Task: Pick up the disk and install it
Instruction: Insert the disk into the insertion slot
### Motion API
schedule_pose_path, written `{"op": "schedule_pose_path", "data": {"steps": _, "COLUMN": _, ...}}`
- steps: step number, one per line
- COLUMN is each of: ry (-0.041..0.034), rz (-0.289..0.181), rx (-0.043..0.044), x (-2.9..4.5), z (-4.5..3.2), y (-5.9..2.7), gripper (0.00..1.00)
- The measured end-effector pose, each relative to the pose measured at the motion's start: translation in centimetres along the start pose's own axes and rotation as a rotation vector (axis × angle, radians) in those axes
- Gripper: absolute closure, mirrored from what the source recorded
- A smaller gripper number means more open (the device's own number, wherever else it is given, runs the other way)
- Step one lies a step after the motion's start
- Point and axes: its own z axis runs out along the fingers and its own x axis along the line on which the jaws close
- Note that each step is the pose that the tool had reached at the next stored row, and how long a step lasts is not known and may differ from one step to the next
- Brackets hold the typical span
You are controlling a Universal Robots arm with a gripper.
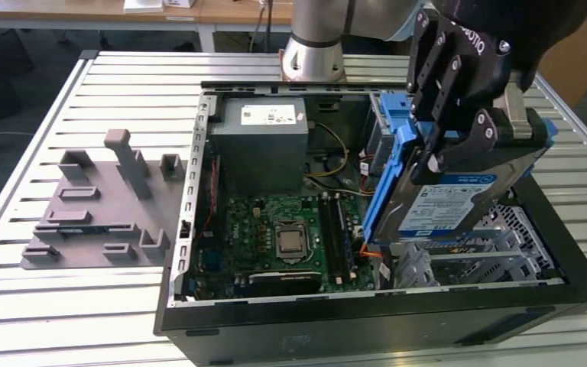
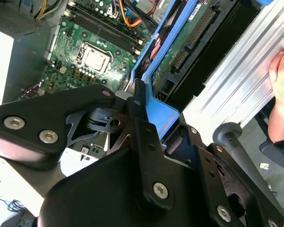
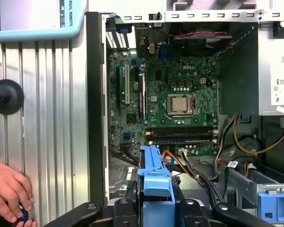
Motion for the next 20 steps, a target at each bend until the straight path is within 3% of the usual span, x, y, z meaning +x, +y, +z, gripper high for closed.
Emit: {"op": "schedule_pose_path", "data": {"steps": 20, "ry": 0.0002, "rz": -0.001, "rx": -0.0089, "x": -0.05, "z": 0.3, "y": -5.0, "gripper": 0.64}}
